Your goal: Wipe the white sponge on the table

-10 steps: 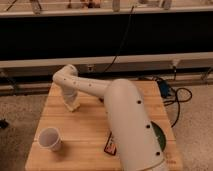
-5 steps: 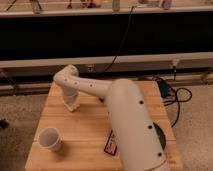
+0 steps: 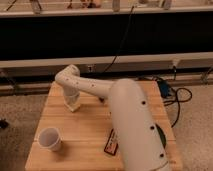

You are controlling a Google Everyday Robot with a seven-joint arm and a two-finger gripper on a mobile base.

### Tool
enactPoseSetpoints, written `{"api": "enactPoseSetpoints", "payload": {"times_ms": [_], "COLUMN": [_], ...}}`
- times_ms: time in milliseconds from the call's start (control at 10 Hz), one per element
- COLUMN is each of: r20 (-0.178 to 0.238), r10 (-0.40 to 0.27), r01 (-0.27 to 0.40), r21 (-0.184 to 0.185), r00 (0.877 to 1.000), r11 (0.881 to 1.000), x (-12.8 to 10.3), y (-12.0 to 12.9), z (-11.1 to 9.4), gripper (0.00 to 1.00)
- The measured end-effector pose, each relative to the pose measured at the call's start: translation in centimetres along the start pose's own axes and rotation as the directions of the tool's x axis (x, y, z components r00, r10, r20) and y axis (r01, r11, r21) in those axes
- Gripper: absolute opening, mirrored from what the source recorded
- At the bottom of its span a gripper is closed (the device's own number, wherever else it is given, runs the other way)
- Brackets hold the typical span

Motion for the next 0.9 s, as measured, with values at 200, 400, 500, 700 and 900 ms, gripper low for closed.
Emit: {"api": "enactPoseSetpoints", "payload": {"times_ms": [200,400,500,700,900], "r20": [0.002,0.006,0.008,0.01,0.015], "r10": [0.004,0.008,0.012,0.018,0.02], "r01": [-0.004,-0.008,-0.012,-0.018,-0.02], "r21": [-0.003,-0.005,-0.006,-0.008,-0.01], "r00": [1.0,1.0,1.0,1.0,1.0], "r11": [1.0,1.0,1.0,1.0,1.0], "x": [0.3,0.4,0.6,0.9,1.1], "y": [0.4,0.7,0.9,1.4,1.6], "z": [-0.1,-0.1,-0.1,-0.2,-0.3], "gripper": [0.01,0.01,0.01,0.01,0.01]}}
